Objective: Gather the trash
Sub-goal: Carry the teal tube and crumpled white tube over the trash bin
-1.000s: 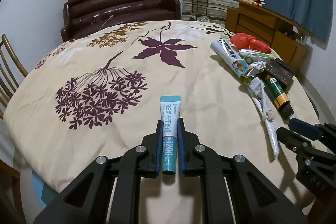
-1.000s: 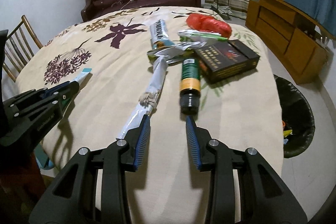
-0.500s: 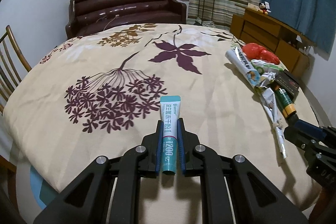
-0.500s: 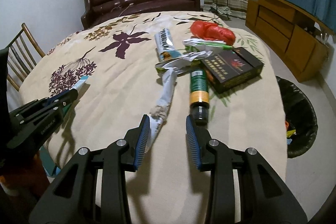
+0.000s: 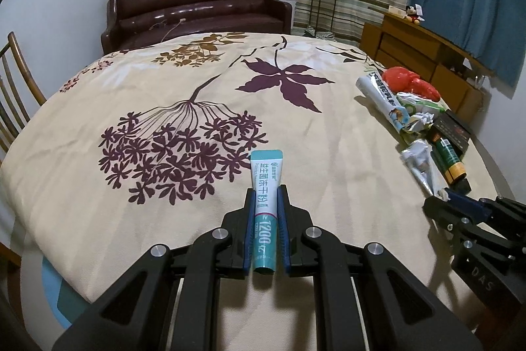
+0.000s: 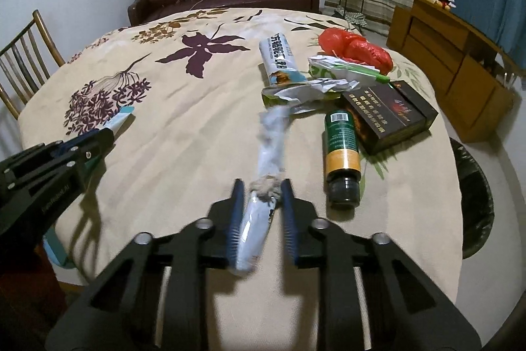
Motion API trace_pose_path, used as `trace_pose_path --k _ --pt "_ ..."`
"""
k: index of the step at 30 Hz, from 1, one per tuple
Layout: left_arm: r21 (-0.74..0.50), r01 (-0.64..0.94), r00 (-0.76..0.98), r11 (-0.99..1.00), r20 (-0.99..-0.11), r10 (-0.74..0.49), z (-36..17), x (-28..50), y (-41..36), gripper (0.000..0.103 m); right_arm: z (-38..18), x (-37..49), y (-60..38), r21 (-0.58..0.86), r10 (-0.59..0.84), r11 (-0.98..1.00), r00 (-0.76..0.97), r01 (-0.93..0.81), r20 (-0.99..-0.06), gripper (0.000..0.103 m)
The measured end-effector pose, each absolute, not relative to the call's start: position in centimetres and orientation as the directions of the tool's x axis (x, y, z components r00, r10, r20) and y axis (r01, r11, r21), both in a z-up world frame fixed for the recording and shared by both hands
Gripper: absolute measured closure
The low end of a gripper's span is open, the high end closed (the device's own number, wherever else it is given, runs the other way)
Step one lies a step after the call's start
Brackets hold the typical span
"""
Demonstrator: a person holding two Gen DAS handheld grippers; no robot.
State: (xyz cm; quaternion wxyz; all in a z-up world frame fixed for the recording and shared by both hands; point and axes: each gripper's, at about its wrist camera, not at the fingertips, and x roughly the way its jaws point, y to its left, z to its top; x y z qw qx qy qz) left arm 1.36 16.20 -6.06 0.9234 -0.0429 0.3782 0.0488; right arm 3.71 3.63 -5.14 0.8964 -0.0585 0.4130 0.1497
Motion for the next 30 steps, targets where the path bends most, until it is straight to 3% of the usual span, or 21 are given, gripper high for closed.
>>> trace_pose_path --k 14,30 --pt "-0.08 -0.065 0.747 0.995 -0.665 -0.005 -4.5 1.1 13.0 0.089 -2.2 2.1 0.4 0.036 0.238 0.955 0.689 -0.294 -0.685 0.085" --pt "-0.099 0.138 0.756 0.986 -0.632 -0.169 -2.7 4.1 1.5 0.089 -1.8 4.1 -12.9 0.037 0.047 0.999 0.754 -0.03 -0.655 0.085"
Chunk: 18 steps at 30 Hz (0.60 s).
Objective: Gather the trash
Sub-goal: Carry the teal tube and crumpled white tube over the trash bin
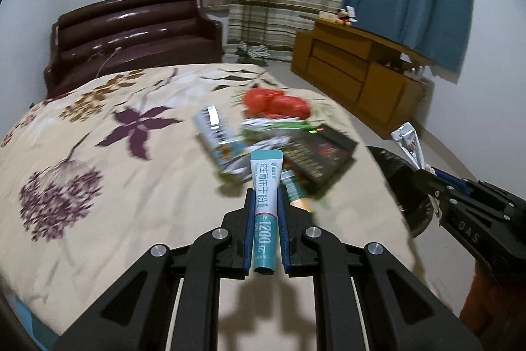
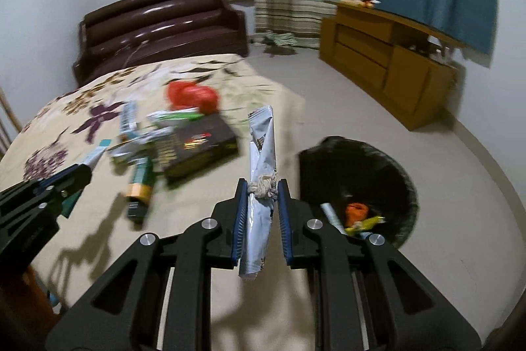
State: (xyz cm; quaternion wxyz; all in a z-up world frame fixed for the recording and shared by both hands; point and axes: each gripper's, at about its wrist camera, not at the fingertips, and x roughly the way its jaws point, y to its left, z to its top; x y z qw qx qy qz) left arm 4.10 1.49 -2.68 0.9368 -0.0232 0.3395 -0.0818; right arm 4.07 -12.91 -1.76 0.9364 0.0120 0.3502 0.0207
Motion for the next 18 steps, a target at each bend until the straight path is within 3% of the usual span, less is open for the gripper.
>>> trace_pose_path --k 18 --pt "-0.057 0.3 0.717 0.952 -0.645 -0.265 -3.1 8.4 -11.6 0.089 -4.4 6.5 -24.3 0.061 -0.069 0.987 0.731 0.149 -0.679 0.085"
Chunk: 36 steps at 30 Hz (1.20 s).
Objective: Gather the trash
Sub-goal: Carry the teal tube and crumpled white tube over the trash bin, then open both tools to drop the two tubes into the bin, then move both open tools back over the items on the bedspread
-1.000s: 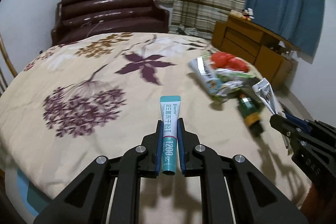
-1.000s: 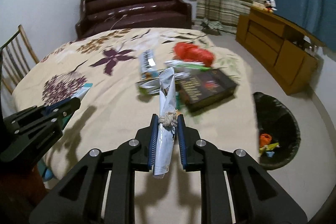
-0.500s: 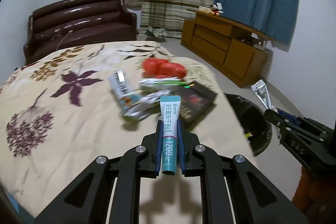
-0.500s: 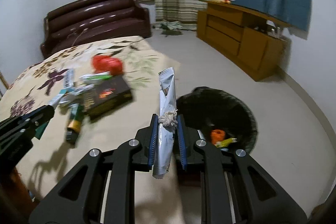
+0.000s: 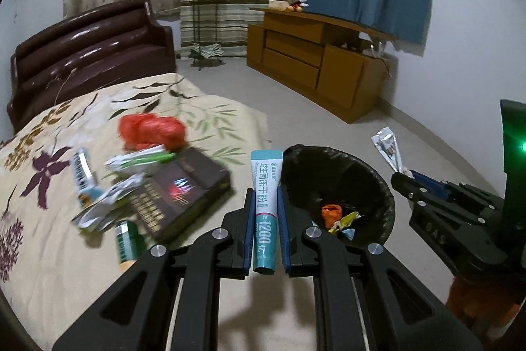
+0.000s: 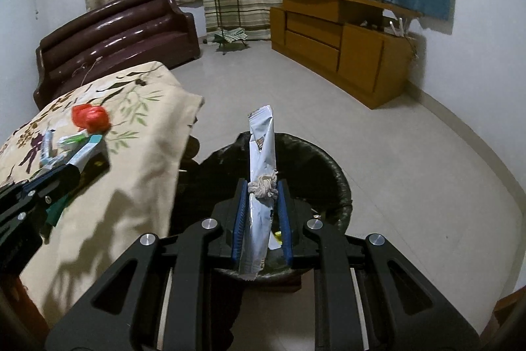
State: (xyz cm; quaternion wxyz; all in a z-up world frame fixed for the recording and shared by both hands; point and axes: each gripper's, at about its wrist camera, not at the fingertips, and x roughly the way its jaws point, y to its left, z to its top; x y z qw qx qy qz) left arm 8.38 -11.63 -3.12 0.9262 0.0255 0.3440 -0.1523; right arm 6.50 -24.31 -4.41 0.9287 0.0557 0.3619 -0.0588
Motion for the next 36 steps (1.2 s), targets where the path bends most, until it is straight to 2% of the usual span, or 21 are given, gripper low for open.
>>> trace_pose_path --k 24,28,30,36 --pt "-0.007 0.313 0.682 0.95 -0.694 -0.23 -4.9 14.0 -18.6 0.088 -6.2 11.0 -29.5 0.106 -0.064 0.977 0.724 0.187 -0.687 0.085" --pt "-0.006 0.3 0.67 0.954 -0.711 -0.215 -5.4 14.4 -18.9 0.08 -6.7 11.6 -29.8 0.117 -0.054 0.975 0.718 0.187 -0.693 0.084" --pt "-0.006 0.293 0.669 0.956 -0.713 -0.21 -5.5 14.4 -18.9 0.067 -7.0 11.8 -30.0 0.128 -0.046 0.974 0.714 0.187 -0.698 0.083" --pt "-0.016 0.279 0.674 0.96 -0.709 -0.208 -5.2 14.2 -18.4 0.059 -7.1 11.5 -30.4 0.135 -0.053 0.969 0.714 0.205 -0.698 0.076"
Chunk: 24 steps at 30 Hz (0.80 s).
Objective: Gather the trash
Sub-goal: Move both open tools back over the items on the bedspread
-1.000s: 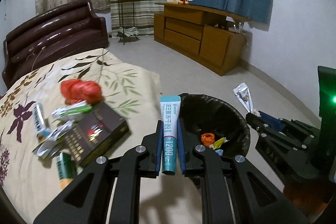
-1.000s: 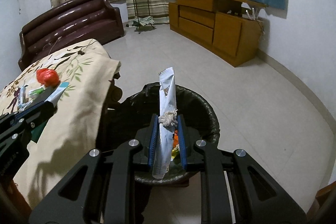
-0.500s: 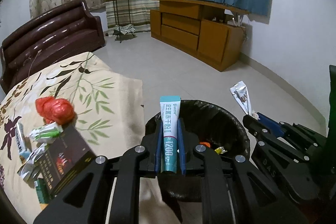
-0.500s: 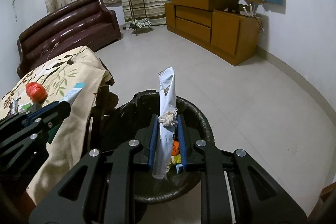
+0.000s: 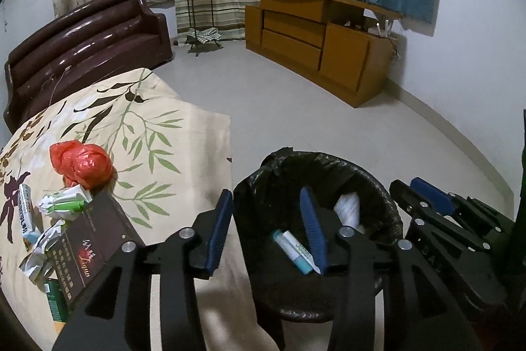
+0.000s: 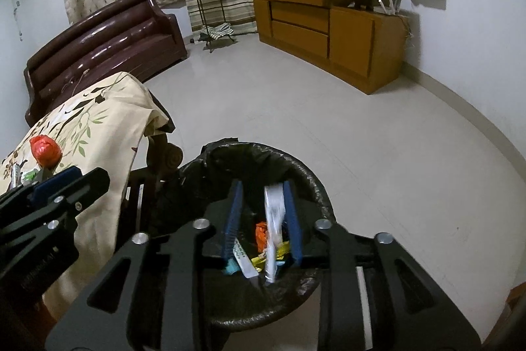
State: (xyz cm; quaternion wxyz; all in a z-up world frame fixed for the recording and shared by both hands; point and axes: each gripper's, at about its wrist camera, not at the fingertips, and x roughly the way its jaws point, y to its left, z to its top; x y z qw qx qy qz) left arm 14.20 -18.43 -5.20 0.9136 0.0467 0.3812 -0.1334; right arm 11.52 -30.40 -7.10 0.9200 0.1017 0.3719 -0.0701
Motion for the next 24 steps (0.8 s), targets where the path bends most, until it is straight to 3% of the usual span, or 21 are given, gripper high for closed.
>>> trace_pose_path --k 24 --pt "-0.029 0.197 0.688 0.98 -0.708 -0.159 -3.6 9.2 -10.6 0.057 -6.1 7.5 -24.4 0.136 0.012 0.983 0.697 0.123 -0.717 0.075"
